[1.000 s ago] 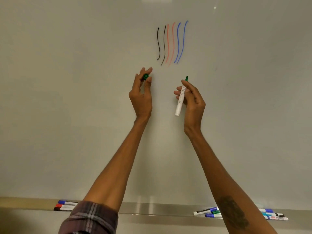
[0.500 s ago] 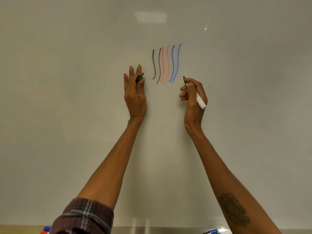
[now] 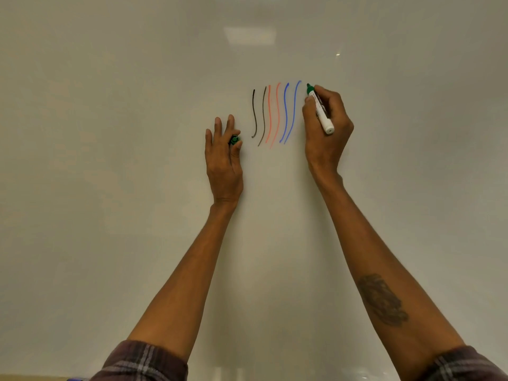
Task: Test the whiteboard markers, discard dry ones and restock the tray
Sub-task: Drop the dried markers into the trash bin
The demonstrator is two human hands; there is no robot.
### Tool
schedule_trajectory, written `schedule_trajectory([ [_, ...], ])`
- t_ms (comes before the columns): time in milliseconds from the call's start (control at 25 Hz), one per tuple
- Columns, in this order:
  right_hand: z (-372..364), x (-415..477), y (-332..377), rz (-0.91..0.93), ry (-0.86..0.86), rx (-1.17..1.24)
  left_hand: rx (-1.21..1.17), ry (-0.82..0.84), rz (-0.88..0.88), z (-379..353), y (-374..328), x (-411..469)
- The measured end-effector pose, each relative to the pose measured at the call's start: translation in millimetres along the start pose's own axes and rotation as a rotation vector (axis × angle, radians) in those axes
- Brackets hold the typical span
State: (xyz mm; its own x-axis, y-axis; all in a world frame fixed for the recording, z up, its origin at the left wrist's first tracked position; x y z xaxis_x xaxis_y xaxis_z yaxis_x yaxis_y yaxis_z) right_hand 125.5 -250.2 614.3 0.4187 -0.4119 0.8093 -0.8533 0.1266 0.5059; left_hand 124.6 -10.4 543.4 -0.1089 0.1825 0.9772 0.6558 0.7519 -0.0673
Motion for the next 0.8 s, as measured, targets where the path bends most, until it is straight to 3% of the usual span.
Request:
schedule_trajectory([
  [160,2.5,-20.7,-14.5,0.073,0.039,-0.120,0.014,-0.011,-0.022,2.0,-4.6,0.0],
  [360,15.3,-75.1,-41.7,0.001,0.069,-0.137,0.025,-0.004,-0.006,1.0,-2.5,-1.0],
  [560,23.9,-23.9,-14.3,-0.007,-0.052,-0.031,0.019,0.001,-0.024,1.6,-4.4,-1.4],
  [800,11.7,-9.8,-6.7,0.080,0.028,-0.158,0.022,0.012,-0.033,0.9,-5.8,-2.8],
])
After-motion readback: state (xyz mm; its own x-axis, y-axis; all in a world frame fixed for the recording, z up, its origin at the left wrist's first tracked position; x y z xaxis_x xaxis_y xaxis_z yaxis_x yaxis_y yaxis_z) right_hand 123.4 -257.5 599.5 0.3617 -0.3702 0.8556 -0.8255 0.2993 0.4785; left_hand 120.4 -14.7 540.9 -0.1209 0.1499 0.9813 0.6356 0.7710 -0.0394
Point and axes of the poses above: each hand's wrist, its own x-axis towards the middle knuckle, its own z-axis out of the back of the hand, y = z × x, the point moved 10 cm from there along x, towards the middle knuckle, and after that the axes turned 9 degrees about -z, right-handed, at the moved point
